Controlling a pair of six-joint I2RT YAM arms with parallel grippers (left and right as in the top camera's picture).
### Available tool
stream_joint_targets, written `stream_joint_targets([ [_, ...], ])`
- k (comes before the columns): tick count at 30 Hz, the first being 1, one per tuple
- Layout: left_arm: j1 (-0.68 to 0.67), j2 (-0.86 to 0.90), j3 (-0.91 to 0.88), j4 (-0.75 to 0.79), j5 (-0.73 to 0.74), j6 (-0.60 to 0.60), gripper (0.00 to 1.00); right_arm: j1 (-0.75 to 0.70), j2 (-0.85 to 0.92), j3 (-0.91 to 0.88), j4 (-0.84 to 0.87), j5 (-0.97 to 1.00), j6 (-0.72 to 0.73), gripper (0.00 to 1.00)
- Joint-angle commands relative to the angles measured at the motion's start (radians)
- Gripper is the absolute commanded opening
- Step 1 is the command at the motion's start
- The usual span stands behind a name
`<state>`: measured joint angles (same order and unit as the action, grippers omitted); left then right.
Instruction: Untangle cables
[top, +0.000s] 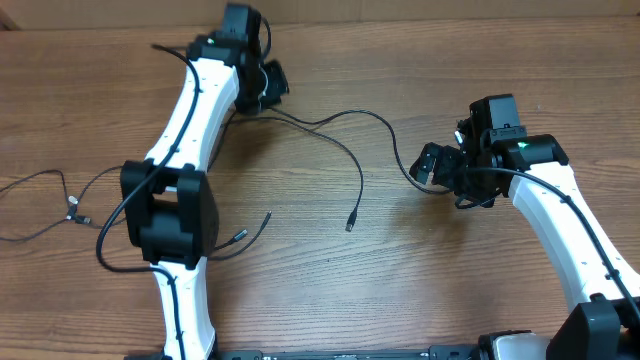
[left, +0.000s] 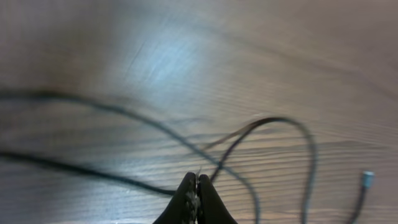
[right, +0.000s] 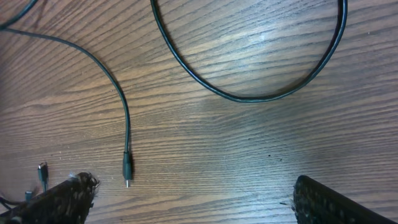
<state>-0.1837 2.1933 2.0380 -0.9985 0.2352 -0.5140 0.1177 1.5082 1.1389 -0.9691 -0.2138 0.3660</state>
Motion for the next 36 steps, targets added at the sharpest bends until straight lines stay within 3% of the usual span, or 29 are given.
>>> stream_joint_targets([
  [1, -0.019, -0.151, 0.121, 0.005, -0.036, 0.111, 0.04, -0.002, -0.027, 0.013, 0.002, -0.005, -0.001, 1.0],
  [4, -0.024, -0.203, 0.149, 0.005, -0.109, 0.126, 0.04, -0.002, -0.027, 0.013, 0.002, -0.005, -0.001, 1.0],
  [7, -0.024, -0.225, 0.149, -0.017, -0.134, 0.119, 0.11, -0.002, -0.027, 0.013, 0.002, -0.005, -0.001, 1.0],
  [11, -0.026, -0.208, 0.137, -0.092, -0.135, 0.014, 0.17, -0.002, -0.027, 0.013, 0.002, -0.005, -0.001, 1.0],
  [17, -0.039, -0.133, 0.09, -0.153, -0.15, -0.115, 0.51, -0.002, -0.027, 0.013, -0.006, -0.005, -0.001, 1.0],
  [22, -0.039, -0.052, 0.078, -0.153, -0.13, -0.194, 0.5, -0.002, -0.027, 0.013, -0.01, -0.005, -0.001, 1.0],
  [27, -0.039, 0.034, 0.078, -0.146, -0.178, -0.197, 0.5, -0.002, -0.027, 0.013, -0.01, -0.005, -0.001, 1.0],
  [32, -0.039, 0.133, 0.078, -0.134, -0.182, -0.198, 0.58, -0.002, -0.027, 0.013, -0.01, -0.005, -0.001, 1.0],
  [36, -0.036, 0.174, 0.078, -0.129, -0.184, -0.197, 0.54, -0.002, -0.027, 0.013, -0.011, -0.005, -0.001, 1.0],
])
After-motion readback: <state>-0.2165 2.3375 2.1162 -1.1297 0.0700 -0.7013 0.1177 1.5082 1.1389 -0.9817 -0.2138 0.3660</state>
